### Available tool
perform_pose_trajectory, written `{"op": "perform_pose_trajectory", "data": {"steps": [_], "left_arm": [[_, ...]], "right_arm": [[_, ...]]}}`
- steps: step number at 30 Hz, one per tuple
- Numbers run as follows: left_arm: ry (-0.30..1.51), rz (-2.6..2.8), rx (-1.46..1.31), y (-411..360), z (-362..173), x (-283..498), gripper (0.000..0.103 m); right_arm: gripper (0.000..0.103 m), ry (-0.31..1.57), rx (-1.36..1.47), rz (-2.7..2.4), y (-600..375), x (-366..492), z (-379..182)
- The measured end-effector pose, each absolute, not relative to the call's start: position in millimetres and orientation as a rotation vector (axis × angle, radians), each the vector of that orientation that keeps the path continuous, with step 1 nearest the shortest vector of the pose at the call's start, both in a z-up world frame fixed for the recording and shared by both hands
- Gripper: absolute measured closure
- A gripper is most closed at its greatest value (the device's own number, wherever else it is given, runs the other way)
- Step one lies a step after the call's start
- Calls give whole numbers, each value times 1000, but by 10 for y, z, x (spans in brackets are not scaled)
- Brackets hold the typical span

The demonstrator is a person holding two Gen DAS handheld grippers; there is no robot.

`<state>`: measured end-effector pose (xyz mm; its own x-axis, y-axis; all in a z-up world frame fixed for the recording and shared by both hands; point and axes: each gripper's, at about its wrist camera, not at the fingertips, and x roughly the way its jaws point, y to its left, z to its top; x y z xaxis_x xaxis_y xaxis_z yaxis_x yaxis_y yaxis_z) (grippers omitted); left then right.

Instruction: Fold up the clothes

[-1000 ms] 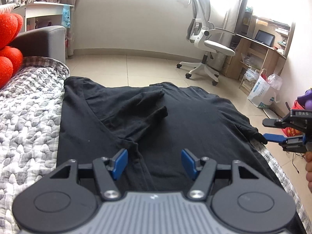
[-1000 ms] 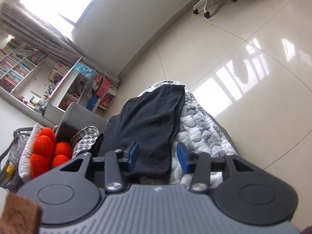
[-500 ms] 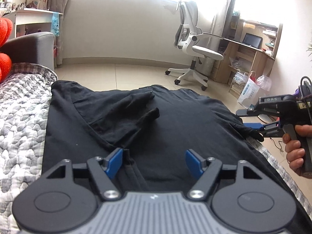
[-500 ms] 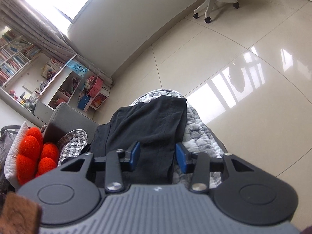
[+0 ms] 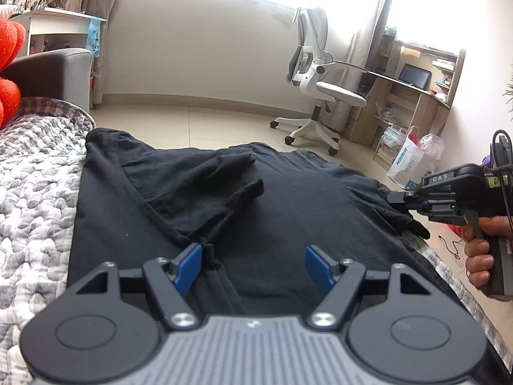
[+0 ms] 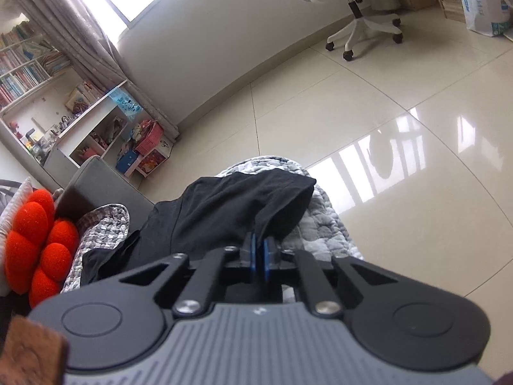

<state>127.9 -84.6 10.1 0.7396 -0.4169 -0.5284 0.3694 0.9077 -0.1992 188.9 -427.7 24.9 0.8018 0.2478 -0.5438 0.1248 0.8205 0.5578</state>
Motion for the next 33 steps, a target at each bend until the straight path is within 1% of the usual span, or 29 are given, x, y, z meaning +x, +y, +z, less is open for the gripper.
{"op": "perform_pose_trajectory", "data": {"steps": [6, 9, 13, 17, 20, 22, 24, 26, 27, 28, 30, 33], "left_arm": [[599, -443, -105, -810, 95, 1286, 29], [596, -452, -132, -773, 95, 1288, 29], [587, -466, -189, -694, 96, 1284, 29], [574, -496, -309, -458, 145, 1246, 29], [546, -514, -408, -168, 219, 1141, 29], [524, -502, -451, 37, 275, 1068, 29], [526, -491, -496, 219, 286, 1033, 28], [538, -476, -525, 361, 271, 1022, 28], [541, -469, -531, 409, 262, 1025, 28], [544, -464, -535, 452, 253, 1029, 28], [557, -463, -551, 475, 230, 1074, 28], [593, -478, -574, 425, 189, 1188, 28]], "right_arm": [[97, 594, 543, 79, -4095, 1908, 421], [97, 562, 517, 113, -3945, 1928, 592], [97, 509, 458, 208, -3525, 1994, 946], [97, 520, 351, 324, -2780, 2158, 1164], [97, 583, 237, 429, -2116, 2248, 1129], [95, 690, 145, 464, -1708, 2385, 948], [93, 780, 99, 485, -1497, 2467, 764], [92, 780, 121, 513, -1497, 2419, 723], [88, 765, 164, 524, -1599, 2367, 741], [74, 753, 210, 530, -1708, 2315, 762], [54, 744, 305, 517, -1962, 2192, 816], [54, 749, 330, 478, -2299, 1933, 887]]}}
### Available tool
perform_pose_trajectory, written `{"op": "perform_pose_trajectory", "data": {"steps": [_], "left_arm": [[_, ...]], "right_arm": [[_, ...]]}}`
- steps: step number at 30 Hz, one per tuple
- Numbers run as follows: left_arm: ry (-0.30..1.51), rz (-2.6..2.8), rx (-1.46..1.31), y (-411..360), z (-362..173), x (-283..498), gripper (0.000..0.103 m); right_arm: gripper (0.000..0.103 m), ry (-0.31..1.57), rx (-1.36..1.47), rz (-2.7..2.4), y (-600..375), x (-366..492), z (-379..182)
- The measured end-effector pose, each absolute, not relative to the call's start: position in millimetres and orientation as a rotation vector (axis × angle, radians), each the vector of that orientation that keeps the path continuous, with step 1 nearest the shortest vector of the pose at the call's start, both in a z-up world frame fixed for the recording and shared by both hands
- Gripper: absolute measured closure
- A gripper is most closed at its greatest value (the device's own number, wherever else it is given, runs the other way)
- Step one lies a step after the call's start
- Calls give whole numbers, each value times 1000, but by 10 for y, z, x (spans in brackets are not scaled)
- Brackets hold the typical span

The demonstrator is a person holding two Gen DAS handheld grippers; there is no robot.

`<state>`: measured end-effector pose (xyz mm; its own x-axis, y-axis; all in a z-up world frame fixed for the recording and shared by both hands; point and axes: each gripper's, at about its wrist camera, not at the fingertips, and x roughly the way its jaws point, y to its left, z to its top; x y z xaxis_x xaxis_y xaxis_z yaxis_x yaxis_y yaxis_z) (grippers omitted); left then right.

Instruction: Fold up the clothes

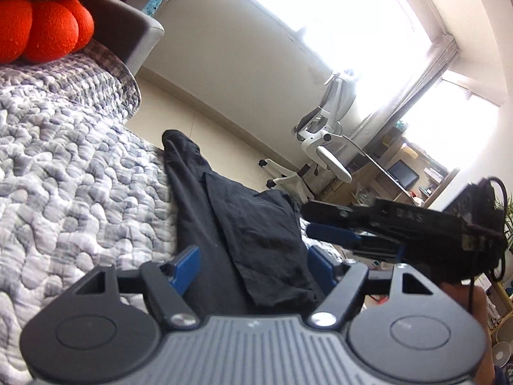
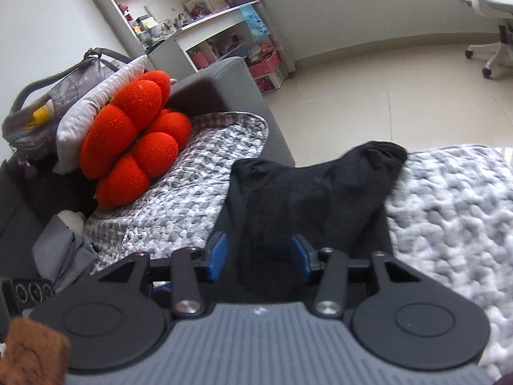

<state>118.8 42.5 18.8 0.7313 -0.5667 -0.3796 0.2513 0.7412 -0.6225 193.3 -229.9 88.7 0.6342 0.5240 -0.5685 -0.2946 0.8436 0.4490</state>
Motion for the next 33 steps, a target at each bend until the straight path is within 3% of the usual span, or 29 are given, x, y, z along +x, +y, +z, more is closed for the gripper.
{"op": "perform_pose_trajectory", "data": {"steps": [9, 17, 21, 23, 25, 28, 33], "left_arm": [[657, -481, -469, 16, 185, 1249, 30], [679, -452, -402, -137, 153, 1204, 52], [686, -457, -376, -241, 131, 1202, 69], [689, -450, -359, -298, 116, 1209, 74], [686, -438, -343, -331, 99, 1216, 80], [680, -414, -329, -345, 75, 1217, 92], [670, -408, -330, -312, 53, 1223, 97]], "right_arm": [[54, 777, 124, 484, -3008, 330, 637], [54, 748, 14, 449, -3185, -885, 334], [54, 713, 24, 452, -3126, -1126, 318], [64, 704, 44, 428, -3108, -1128, 299], [86, 688, 38, 381, -3073, -1131, 267], [99, 665, 28, 352, -3026, -1197, 276], [99, 648, 22, 366, -2912, -1272, 371]]}}
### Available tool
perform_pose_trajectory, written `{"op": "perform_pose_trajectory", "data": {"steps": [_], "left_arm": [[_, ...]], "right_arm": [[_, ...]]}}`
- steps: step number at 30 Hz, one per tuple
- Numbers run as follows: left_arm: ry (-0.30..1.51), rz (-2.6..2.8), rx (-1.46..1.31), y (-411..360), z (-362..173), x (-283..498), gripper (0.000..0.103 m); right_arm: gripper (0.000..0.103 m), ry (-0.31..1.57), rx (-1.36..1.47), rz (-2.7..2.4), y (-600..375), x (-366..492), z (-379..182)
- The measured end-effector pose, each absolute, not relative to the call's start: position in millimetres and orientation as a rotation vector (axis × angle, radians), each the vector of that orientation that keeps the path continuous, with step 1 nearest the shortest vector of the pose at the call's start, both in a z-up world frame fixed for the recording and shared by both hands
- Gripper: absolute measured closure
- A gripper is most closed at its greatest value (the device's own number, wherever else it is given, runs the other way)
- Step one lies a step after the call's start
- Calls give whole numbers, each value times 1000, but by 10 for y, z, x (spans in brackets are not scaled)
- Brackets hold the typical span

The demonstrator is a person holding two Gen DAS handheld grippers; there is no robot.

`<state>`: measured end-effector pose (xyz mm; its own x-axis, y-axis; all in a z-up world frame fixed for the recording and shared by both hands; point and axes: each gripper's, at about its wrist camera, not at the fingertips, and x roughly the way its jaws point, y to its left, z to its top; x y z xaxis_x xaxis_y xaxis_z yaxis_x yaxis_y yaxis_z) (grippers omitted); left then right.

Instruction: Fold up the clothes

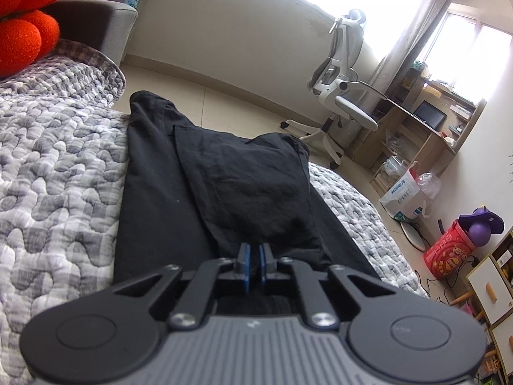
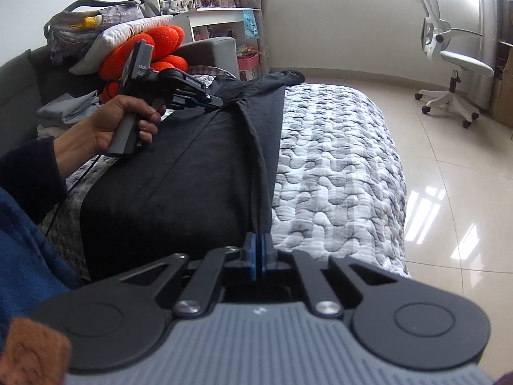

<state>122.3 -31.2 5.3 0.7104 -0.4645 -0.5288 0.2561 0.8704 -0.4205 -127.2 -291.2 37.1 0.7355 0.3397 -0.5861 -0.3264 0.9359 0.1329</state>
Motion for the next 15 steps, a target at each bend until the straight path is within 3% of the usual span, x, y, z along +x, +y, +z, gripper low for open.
{"op": "perform_pose_trajectory", "data": {"steps": [9, 12, 13, 15], "left_arm": [[657, -414, -361, -257, 7, 1219, 97], [655, -417, -371, -236, -6, 1212, 97], [655, -418, -374, -231, -9, 1214, 97], [656, -419, -379, -228, -12, 1220, 97]], "right_arm": [[99, 681, -69, 412, -2613, -1323, 381], [83, 668, -82, 352, -2676, -1374, 358], [69, 661, -78, 335, -2707, -1392, 355], [60, 650, -41, 309, -2808, -1416, 337]]}}
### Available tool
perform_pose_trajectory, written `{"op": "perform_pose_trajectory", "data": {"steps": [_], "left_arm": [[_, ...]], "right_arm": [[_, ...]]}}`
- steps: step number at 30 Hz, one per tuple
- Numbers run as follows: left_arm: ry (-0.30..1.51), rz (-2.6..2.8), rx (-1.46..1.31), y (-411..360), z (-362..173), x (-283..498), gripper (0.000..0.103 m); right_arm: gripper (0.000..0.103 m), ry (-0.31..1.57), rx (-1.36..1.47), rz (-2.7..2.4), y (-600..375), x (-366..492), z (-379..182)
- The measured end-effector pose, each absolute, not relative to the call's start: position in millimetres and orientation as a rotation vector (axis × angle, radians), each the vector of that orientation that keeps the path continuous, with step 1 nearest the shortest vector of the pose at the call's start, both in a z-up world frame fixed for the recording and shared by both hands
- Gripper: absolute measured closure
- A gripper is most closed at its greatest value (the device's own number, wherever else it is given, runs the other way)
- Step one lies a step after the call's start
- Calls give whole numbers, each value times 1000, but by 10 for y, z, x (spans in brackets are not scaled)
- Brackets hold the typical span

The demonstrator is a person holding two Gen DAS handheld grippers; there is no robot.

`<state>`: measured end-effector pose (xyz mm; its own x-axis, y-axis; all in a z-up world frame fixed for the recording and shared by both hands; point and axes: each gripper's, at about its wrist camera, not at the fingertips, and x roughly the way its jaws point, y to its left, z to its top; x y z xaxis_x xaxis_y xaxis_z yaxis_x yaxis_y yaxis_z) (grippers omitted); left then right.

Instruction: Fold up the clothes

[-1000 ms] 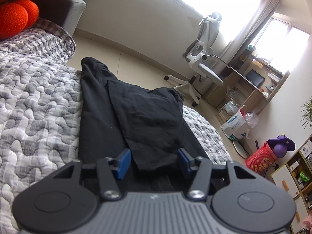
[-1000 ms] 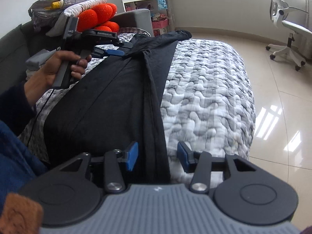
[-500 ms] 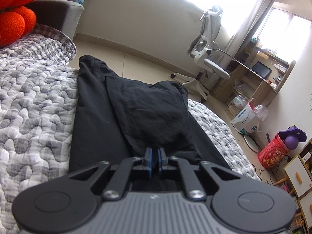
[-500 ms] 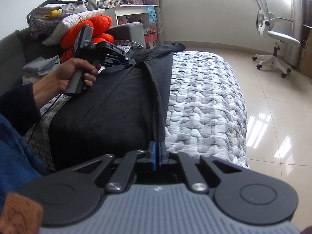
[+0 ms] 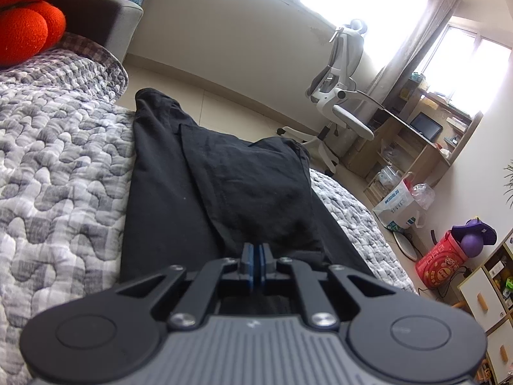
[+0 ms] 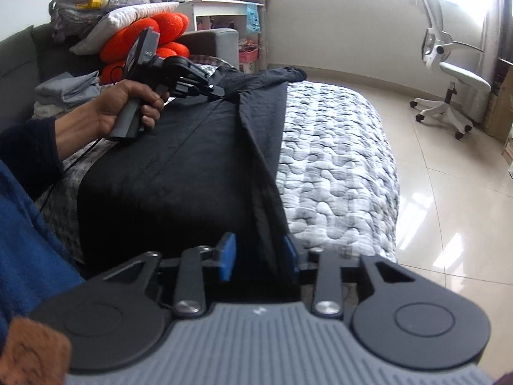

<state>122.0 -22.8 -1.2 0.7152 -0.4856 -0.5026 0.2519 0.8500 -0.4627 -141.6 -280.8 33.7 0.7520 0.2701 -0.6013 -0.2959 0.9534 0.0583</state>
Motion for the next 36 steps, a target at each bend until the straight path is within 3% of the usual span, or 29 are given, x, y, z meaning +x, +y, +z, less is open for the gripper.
{"op": "perform_pose_trajectory", "data": {"steps": [14, 15, 16, 17, 28, 36], "left_arm": [[655, -407, -350, -269, 10, 1203, 98], [653, -402, -344, -279, 12, 1203, 98], [652, -397, -338, -291, 16, 1203, 99], [651, -392, -334, -301, 20, 1204, 99], [637, -357, -353, -168, 122, 1217, 102], [638, -369, -369, -74, 189, 1100, 102]], "right_arm": [[62, 686, 233, 252, -3223, -1608, -152], [71, 694, 237, 252, -3204, -1591, -197], [91, 705, 228, 254, -3161, -1567, -233], [100, 713, 204, 254, -3106, -1555, -248], [101, 596, 237, 461, -2792, -2034, 449], [101, 676, 280, 582, -2629, -1838, 379]]}}
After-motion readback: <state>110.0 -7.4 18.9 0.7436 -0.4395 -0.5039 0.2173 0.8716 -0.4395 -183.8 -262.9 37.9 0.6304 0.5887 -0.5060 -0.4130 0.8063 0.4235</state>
